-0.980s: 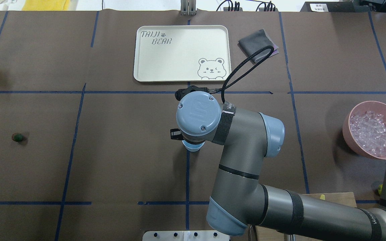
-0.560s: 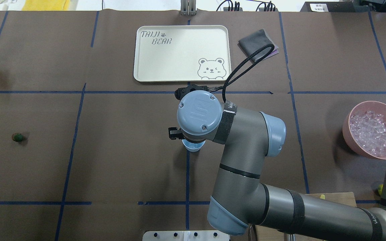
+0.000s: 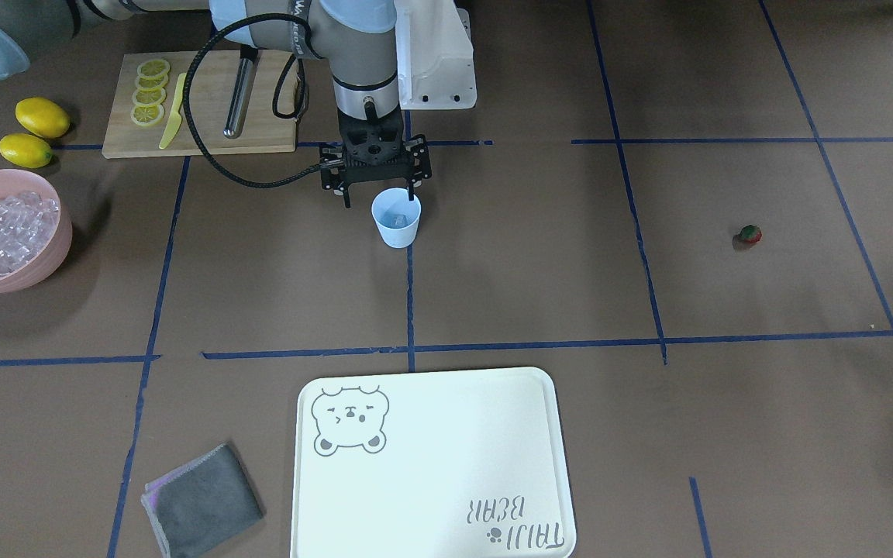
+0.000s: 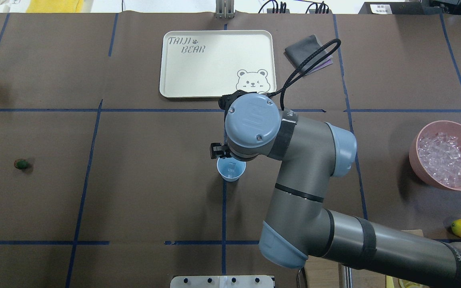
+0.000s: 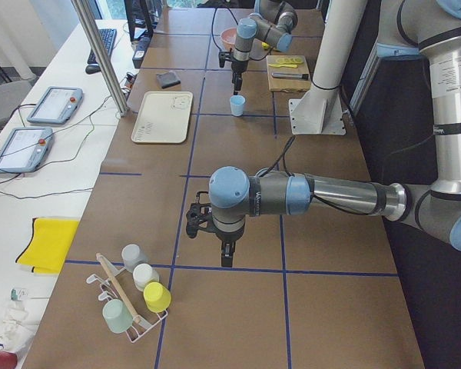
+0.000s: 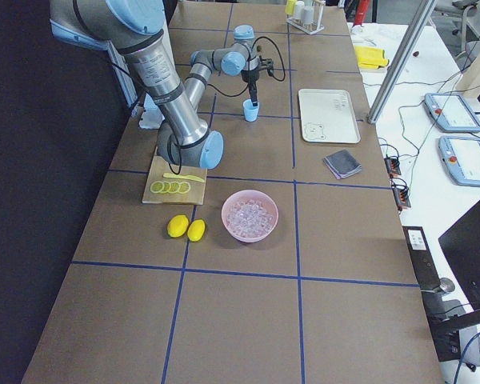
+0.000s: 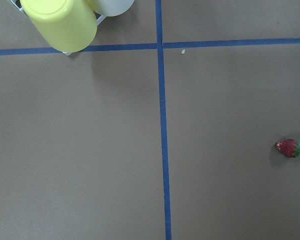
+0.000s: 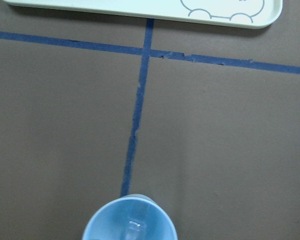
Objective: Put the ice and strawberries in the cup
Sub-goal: 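Move the right gripper back to the pink bowl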
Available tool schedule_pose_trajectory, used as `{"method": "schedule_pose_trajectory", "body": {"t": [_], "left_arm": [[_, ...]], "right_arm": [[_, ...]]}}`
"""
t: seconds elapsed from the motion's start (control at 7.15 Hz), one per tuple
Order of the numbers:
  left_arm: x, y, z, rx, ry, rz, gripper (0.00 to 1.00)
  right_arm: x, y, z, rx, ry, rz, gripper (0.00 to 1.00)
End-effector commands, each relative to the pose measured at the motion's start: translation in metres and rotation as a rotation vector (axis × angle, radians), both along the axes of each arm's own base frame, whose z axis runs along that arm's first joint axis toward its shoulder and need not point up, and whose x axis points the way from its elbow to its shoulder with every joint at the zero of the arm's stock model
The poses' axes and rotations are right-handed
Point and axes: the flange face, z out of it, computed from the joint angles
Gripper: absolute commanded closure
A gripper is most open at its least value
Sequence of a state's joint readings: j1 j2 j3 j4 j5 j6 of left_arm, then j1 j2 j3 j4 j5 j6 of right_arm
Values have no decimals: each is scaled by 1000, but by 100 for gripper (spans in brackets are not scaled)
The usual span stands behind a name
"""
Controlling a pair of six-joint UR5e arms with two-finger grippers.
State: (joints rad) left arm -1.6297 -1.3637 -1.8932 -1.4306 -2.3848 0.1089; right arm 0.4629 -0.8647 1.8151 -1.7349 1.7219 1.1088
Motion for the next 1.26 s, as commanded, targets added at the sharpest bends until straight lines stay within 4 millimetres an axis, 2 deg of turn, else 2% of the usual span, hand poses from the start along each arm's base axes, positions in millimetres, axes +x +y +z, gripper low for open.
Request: {"method": "schedule_pose_trajectory", "body": {"t": [0.0, 0.28, 0.42, 0.7, 0.84, 1.12], "left_arm": [[0, 0, 0, -1, -1, 1, 0], [0, 0, 0, -1, -1, 1, 0], [0, 1, 1, -3, -1, 1, 0], [0, 1, 1, -3, -1, 1, 0], [0, 1, 1, -3, -1, 1, 0], [0, 1, 1, -3, -1, 1, 0]], "right_arm": [[83, -7, 41, 92, 13, -90, 1], [158, -19, 91, 153, 54, -189, 1], [197, -16, 119, 171, 80, -225, 1], [266, -25, 153, 178, 90, -273, 1], [294, -27, 176, 198, 83, -287, 1], [339, -16, 247, 228, 43, -290, 1]]}}
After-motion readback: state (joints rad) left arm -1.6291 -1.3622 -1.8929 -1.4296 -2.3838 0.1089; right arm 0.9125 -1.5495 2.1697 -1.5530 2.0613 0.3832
